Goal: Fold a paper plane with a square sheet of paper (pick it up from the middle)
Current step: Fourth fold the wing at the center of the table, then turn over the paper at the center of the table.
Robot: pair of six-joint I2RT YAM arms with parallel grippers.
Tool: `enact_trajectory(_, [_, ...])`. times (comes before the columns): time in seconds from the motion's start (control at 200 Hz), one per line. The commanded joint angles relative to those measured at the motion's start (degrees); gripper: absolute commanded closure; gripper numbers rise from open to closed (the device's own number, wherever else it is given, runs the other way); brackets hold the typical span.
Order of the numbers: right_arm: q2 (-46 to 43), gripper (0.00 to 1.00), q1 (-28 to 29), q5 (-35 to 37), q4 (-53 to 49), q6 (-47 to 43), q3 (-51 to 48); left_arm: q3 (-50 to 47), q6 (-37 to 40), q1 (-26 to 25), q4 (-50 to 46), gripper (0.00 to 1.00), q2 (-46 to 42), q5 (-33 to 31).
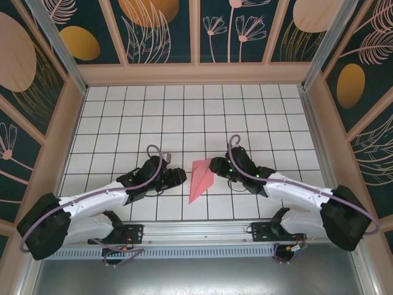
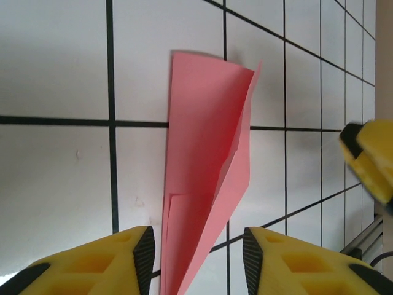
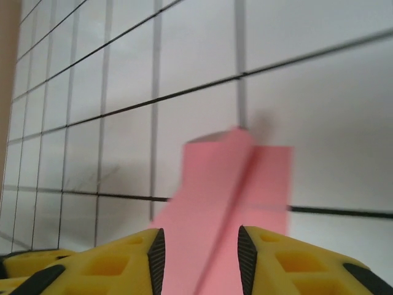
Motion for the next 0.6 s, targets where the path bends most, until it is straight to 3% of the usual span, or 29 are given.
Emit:
enact_trajectory(0.0, [-3.3, 0.58, -2.2, -0.2, -1.2, 6.8, -4.5, 2.4, 2.1, 1.3, 2.9, 0.55, 2.1, 2.3])
enact_trajectory(0.235, [-7.3, 0.56, -3.3, -2.4, 1.6, 13.6, -9.7, 4.5, 2.1, 3.2, 5.7, 0.54, 7.6, 6.1])
enact_trajectory(0.595, [-6.4, 0.50, -3.2, -6.5, 4.9, 16.4, -11.3, 6.8, 3.3, 3.6, 5.5, 0.51, 12.0, 7.2])
